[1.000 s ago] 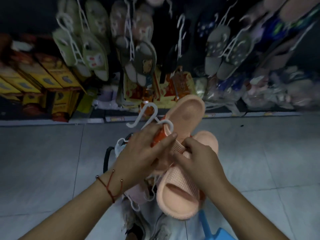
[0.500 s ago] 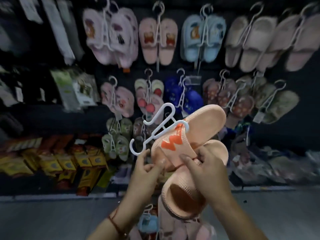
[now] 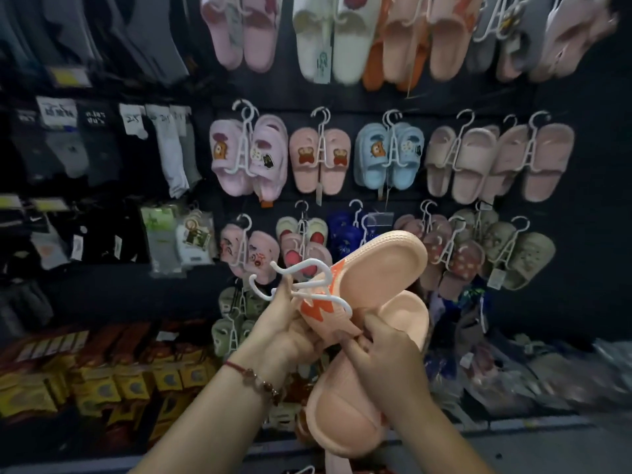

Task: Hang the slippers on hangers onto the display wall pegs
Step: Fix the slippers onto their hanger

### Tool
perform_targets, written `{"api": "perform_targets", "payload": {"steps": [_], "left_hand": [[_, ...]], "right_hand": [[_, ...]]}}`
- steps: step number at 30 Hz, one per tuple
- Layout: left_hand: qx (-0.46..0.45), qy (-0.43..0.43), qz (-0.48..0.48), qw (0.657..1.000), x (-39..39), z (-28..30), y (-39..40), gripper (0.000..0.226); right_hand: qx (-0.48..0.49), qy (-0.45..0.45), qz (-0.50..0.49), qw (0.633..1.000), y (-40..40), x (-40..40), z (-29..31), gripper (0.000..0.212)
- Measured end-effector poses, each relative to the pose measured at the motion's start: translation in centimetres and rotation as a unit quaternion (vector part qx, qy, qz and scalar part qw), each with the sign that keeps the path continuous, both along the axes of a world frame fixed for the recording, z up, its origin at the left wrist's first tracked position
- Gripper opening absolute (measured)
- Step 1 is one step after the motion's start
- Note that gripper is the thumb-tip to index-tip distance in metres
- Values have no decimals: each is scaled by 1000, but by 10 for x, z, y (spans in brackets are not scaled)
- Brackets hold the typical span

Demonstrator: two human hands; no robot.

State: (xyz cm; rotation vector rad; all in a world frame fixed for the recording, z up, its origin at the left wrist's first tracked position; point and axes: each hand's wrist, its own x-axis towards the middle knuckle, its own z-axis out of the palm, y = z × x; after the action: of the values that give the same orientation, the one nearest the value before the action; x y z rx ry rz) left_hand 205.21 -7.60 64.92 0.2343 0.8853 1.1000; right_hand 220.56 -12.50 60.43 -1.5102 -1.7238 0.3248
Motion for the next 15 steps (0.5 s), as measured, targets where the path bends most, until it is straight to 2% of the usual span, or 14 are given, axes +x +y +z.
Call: {"api": "perform_targets", "payload": {"steps": [4,7,9,12,15], "left_hand": [[8,19,4,1000,-11,-7,8,67],[63,62,19,996,-13,-4,7,63],[104,111,57,987,-13,-3,10,50],[141,180,111,967,-18,3,14,31],[190,209,110,953,-24,17,13,35]], "right_hand": [[-11,34,-12,999,-4,-12,0,13],[-43,93,-16,995,-8,-25,-1,10],[-66,145,-22,987,-11,-35,-3,11],[-116,244,-1,963,-15,-51,-3,30],[-179,268,37,946,-21,-62,-1,55]]}}
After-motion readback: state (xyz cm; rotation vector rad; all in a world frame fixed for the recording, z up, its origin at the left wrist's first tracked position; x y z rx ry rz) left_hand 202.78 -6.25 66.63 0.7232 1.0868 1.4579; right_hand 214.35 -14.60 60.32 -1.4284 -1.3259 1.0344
